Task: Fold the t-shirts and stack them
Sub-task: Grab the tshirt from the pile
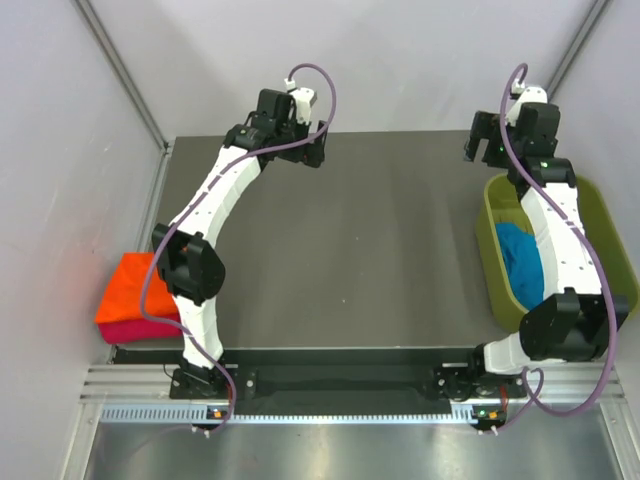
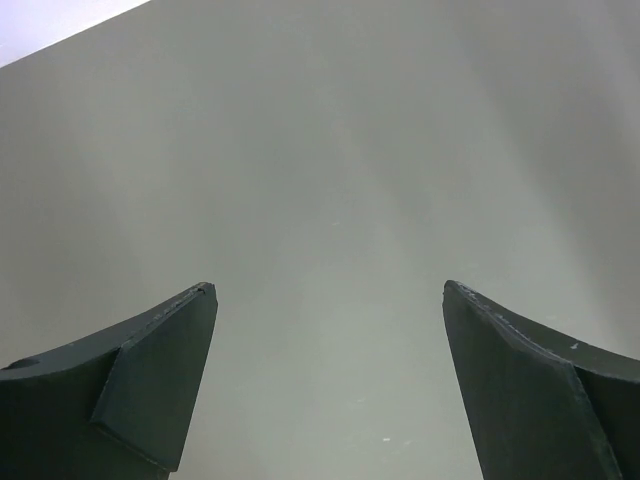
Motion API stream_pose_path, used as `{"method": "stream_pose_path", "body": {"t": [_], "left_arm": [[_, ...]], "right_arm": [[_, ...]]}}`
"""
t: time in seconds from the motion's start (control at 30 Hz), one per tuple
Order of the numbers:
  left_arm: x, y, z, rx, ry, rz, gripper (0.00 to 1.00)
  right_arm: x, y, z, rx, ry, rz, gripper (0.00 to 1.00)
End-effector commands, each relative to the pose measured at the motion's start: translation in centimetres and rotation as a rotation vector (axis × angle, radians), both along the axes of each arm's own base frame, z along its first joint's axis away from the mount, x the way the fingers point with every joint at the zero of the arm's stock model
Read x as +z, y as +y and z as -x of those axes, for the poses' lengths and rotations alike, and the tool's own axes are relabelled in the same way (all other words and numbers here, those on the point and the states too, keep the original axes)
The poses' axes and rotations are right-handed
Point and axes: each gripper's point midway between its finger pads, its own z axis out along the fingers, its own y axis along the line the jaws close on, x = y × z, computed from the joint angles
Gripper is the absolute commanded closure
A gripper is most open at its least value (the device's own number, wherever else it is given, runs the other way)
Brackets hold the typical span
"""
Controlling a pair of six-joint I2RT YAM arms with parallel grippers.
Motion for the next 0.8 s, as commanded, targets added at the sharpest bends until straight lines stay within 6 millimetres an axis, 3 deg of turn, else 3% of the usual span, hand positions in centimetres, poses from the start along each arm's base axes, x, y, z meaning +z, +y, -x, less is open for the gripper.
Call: {"method": "stream_pose_path", "body": {"t": [0.0,0.1,0.2,0.37,0.43,0.6,0.63,0.77], "left_arm": [[5.3,-1.5,-0.2,-0.016,-0.094,0.137,0.01],[6.4,-2.3,0.3,-0.040,-0.097,0.185,0.01],[6.5,-2.7,1.3,-0.089,-0.091,0.185,0.05],[4.9,-2.3,2.1,-0.130,-0.080,0.124,0.14],[3.3,-2.1,2.5,-0.132,-0.047,0.100,0.14],[1.1,-1.0,3.3,-0.138,-0.008,0.031,0.11],[0.9,-0.9,3.6,-0.145,-0.006,0.018,0.11],[0.8,0.3,3.7,-0.151,-0.029,-0.057,0.11]], "right_arm": [[2.0,-2.1,1.9,-0.052,-0.043,0.062,0.00],[2.6,-5.8,3.0,-0.140,-0.029,0.133,0.00],[2.9,-8.6,4.4,-0.108,-0.020,0.126,0.00],[0.9,-12.7,7.0,-0.226,0.050,0.055,0.00],[-1.1,-13.5,8.2,-0.243,0.125,0.048,0.00],[-8.0,-12.1,9.5,-0.180,0.306,-0.019,0.00],[-10.8,-11.6,10.0,-0.166,0.382,-0.056,0.00],[-17.9,-10.4,12.0,-0.152,0.590,-0.156,0.00]]}}
